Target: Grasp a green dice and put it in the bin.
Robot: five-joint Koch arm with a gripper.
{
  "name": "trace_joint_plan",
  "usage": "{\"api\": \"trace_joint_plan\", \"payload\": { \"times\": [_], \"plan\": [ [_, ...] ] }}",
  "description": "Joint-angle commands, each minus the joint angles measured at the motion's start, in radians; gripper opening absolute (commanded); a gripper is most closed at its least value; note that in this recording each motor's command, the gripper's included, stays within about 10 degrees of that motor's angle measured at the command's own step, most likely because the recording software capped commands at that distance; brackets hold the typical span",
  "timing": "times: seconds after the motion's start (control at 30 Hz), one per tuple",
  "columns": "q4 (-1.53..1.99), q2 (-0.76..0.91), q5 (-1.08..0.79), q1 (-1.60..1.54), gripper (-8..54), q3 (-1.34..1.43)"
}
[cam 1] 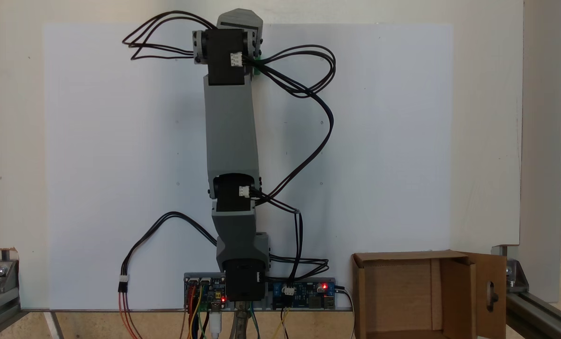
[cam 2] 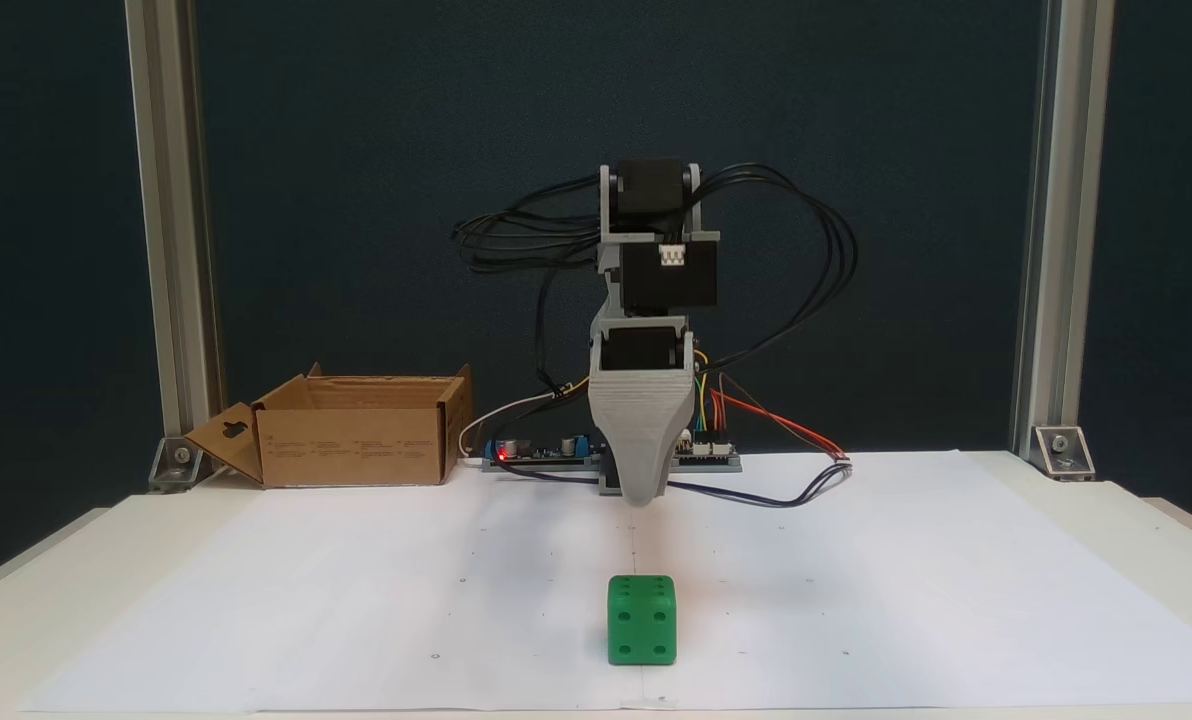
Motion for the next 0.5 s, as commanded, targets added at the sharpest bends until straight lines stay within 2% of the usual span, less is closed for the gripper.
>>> {"api": "trace_joint_plan", "payload": {
  "times": [0.0, 0.47],
  "plan": [
    [0.032, 0.009, -0.034, 0.0, 43.5, -0.057],
    [0.035, -0.031, -0.034, 0.0, 43.8, -0.057]
  ]
}}
